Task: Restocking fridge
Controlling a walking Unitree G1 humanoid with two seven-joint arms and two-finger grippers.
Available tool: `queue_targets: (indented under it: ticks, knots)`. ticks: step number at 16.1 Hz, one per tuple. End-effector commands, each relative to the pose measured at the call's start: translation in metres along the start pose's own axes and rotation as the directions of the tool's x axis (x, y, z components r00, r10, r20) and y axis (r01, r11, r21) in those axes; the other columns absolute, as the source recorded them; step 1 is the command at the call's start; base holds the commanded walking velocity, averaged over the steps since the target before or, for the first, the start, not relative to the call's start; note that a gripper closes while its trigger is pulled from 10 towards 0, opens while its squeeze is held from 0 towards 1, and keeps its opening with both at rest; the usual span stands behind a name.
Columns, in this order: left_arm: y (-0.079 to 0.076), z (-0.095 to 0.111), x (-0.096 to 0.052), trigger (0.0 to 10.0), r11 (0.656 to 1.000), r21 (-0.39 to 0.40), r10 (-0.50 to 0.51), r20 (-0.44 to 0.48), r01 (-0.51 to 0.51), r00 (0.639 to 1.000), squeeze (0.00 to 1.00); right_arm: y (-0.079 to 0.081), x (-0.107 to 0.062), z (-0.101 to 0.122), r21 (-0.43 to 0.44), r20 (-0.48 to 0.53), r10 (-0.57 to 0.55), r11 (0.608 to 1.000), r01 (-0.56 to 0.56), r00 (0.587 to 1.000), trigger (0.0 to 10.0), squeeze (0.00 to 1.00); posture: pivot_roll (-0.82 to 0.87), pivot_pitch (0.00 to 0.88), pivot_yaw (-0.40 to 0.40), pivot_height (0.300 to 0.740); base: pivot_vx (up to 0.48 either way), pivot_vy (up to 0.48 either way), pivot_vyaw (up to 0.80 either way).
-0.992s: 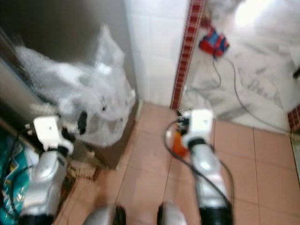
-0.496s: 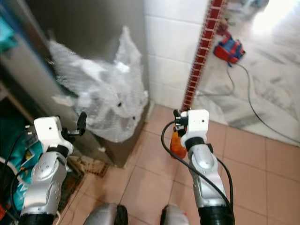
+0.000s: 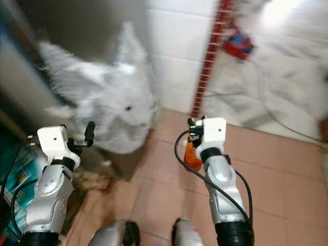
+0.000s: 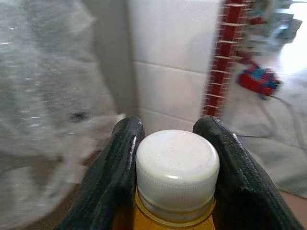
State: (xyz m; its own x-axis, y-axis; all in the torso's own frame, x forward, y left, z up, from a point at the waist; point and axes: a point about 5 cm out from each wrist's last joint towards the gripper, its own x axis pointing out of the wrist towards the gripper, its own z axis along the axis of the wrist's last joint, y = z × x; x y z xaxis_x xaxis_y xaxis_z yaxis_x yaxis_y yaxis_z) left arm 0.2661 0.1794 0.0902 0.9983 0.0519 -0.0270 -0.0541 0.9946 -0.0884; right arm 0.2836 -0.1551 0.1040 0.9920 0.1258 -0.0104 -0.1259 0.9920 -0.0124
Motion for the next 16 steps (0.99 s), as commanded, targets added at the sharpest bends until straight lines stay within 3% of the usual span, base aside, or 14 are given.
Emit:
queue_targets:
  ticks: [1,3,13,16]
  knots:
    - [0.001,-0.002,-0.001,10.0,1.0,0.013,-0.003,-0.009,0.003,1.0,0.0,0.002,0.002,0.004,-0.002,0.022,0.014,1.0,-0.014,1.0,10.0,0.0,0.03,0.1,0.036,0.74,0.0,0.0,-0.8]
    - [0.004,-0.002,0.0,10.0,1.0,0.018,0.012,-0.009,-0.012,1.0,0.0,0.002,0.002,0.004,-0.006,0.022,0.023,1.0,-0.023,0.999,10.0,0.0,0.03,0.1,0.034,0.74,0.0,0.0,-0.65]
    - [0.024,0.007,0.004,10.0,0.986,0.066,0.148,0.042,-0.151,0.988,0.0,0.001,0.0,0.003,-0.019,0.015,0.028,0.999,-0.027,1.0,10.0,0.0,0.02,0.121,0.031,0.74,0.0,0.0,0.0]
    - [0.026,0.006,0.009,10.0,0.988,0.058,0.141,0.026,-0.143,0.99,0.0,0.001,-0.001,0.003,-0.023,0.014,0.028,0.999,-0.027,1.0,10.0,0.0,0.01,0.125,0.032,0.74,0.0,0.0,0.0]
